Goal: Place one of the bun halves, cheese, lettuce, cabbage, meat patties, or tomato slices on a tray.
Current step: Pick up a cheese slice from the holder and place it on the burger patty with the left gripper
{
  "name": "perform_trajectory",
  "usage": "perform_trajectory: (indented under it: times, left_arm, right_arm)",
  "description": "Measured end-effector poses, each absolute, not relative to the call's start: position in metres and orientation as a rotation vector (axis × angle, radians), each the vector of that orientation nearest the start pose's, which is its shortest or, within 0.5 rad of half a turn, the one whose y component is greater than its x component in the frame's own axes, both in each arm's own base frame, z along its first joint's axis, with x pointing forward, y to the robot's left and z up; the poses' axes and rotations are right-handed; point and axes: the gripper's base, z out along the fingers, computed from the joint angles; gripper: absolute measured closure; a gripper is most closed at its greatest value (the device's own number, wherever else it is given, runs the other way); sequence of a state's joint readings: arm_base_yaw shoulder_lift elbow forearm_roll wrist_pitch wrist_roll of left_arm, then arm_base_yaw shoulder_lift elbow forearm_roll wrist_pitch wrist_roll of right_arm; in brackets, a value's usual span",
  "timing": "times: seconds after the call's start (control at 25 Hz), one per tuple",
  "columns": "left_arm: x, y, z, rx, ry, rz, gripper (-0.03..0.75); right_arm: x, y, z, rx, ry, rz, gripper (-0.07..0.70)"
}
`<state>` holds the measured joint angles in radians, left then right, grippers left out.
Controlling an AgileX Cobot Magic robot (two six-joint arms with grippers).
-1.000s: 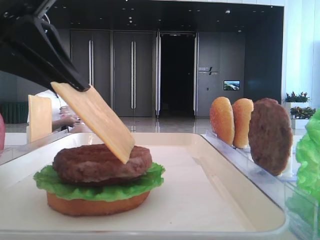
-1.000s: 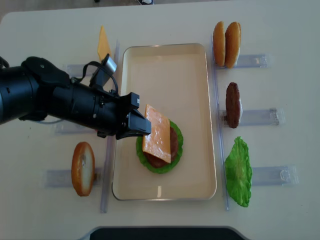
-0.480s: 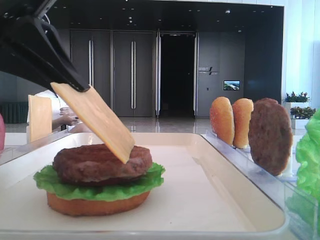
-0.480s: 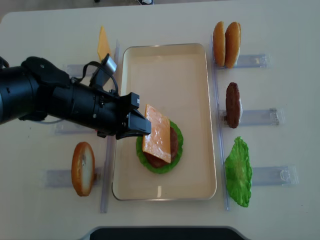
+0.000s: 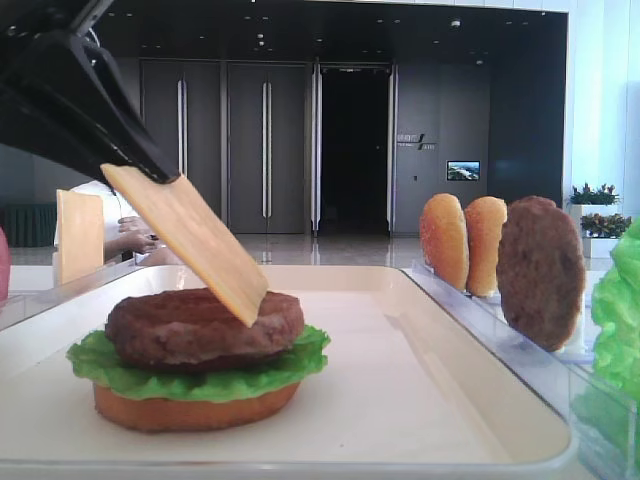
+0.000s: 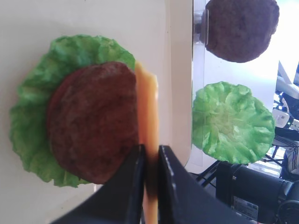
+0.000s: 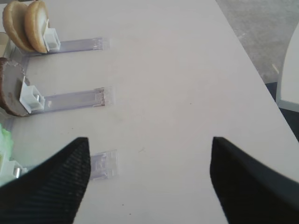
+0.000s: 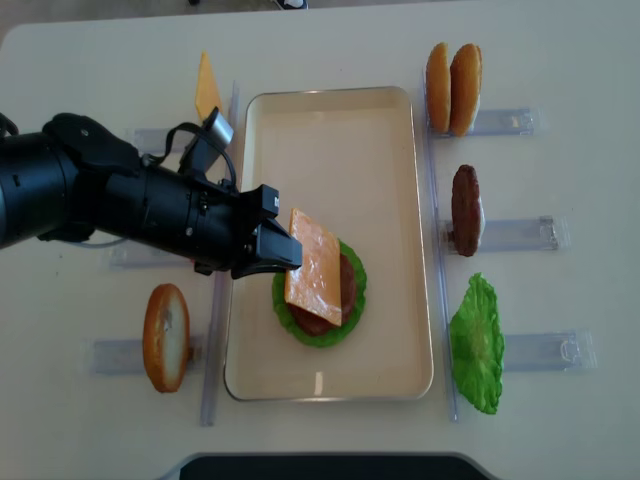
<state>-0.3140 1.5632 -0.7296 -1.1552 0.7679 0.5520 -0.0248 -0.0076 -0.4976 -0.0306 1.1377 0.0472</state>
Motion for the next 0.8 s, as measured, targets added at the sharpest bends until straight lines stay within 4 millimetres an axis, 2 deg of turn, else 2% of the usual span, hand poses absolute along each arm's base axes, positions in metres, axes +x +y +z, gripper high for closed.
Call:
perform_trajectory:
  times: [0.8]
  left_arm:
    - [0.2340,-0.1316,0.1829,0.010,2.834,-1.045,0.311]
  right_arm:
    - [-0.0093,-0.0023,0.2705,0.079,2.114,-0.024,0.094]
